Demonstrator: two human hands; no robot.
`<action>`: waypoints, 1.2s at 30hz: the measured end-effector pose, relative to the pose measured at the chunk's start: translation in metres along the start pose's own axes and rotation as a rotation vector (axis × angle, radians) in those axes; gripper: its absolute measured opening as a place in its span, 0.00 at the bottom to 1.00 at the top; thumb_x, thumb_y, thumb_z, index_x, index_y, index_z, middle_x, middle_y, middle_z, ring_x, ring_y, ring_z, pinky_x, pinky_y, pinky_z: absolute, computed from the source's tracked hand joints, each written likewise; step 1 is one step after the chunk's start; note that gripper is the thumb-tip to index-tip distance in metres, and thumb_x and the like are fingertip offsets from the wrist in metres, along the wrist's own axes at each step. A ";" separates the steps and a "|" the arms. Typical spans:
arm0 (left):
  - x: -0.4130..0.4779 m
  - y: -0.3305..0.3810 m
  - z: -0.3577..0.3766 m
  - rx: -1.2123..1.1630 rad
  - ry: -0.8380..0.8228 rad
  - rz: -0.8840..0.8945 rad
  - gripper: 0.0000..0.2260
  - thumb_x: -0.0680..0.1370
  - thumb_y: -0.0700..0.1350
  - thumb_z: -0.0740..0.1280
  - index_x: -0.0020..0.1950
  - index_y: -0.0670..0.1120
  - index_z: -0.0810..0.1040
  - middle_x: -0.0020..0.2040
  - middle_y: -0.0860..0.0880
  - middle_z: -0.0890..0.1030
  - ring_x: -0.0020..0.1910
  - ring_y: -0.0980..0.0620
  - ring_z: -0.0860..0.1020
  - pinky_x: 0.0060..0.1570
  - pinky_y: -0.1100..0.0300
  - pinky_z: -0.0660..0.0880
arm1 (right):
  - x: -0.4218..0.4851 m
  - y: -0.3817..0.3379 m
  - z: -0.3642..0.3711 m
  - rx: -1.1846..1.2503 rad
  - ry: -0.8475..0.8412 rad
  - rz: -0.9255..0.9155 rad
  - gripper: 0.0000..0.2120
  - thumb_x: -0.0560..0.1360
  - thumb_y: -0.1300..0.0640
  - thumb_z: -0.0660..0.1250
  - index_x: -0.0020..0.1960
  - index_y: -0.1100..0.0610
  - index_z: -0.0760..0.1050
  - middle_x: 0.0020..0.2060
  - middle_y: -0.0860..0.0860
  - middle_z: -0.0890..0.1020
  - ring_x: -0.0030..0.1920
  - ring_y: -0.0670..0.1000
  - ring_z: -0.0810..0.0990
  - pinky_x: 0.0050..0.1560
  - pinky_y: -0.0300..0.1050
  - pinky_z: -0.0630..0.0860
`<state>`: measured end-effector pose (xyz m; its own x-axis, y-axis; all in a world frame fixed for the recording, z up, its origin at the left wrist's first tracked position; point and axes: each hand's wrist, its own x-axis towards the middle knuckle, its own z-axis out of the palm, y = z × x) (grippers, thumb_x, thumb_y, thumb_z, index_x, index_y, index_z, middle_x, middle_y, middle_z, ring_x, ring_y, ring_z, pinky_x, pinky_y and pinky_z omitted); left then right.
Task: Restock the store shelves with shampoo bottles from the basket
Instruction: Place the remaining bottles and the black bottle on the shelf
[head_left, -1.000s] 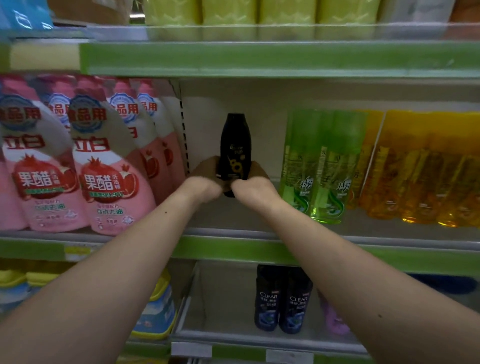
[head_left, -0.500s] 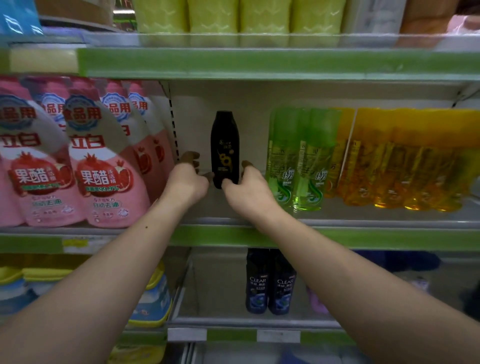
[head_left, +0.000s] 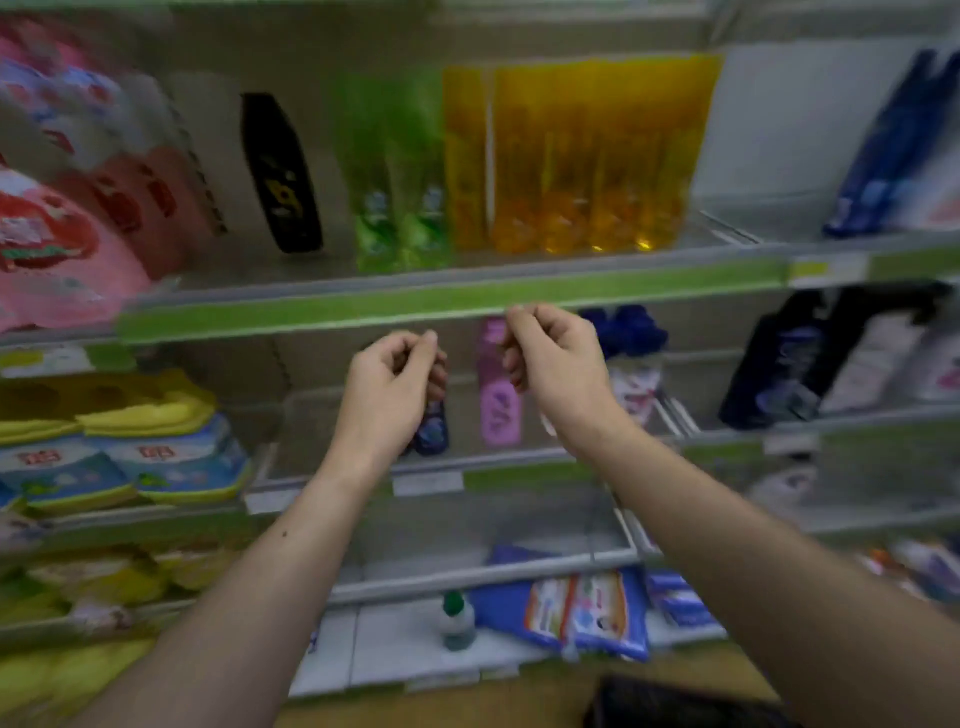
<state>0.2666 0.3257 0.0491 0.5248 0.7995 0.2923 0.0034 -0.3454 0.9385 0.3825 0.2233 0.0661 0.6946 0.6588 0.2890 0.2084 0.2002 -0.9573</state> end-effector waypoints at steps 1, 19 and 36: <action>-0.015 -0.008 0.018 -0.006 -0.038 -0.025 0.14 0.83 0.43 0.62 0.39 0.42 0.77 0.32 0.47 0.77 0.27 0.60 0.74 0.32 0.68 0.72 | -0.012 0.007 -0.024 0.001 0.018 0.027 0.18 0.83 0.62 0.61 0.33 0.59 0.71 0.23 0.50 0.73 0.24 0.45 0.69 0.28 0.40 0.66; -0.204 -0.229 0.315 0.033 -0.670 -0.490 0.09 0.83 0.40 0.62 0.44 0.41 0.77 0.34 0.49 0.80 0.28 0.62 0.76 0.34 0.68 0.73 | -0.201 0.253 -0.314 -0.169 0.447 0.614 0.17 0.84 0.58 0.60 0.38 0.62 0.71 0.26 0.51 0.73 0.25 0.43 0.69 0.30 0.39 0.67; -0.384 -0.529 0.409 0.491 -0.930 -0.804 0.07 0.84 0.51 0.60 0.57 0.50 0.75 0.49 0.55 0.78 0.45 0.57 0.77 0.39 0.65 0.72 | -0.374 0.602 -0.341 -0.075 0.182 1.258 0.14 0.83 0.49 0.61 0.63 0.57 0.72 0.49 0.49 0.76 0.48 0.49 0.75 0.48 0.42 0.70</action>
<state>0.4112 0.0006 -0.6347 0.6153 0.2992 -0.7293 0.7883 -0.2349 0.5687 0.4832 -0.1501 -0.6193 0.5231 0.2535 -0.8137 -0.6262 -0.5333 -0.5688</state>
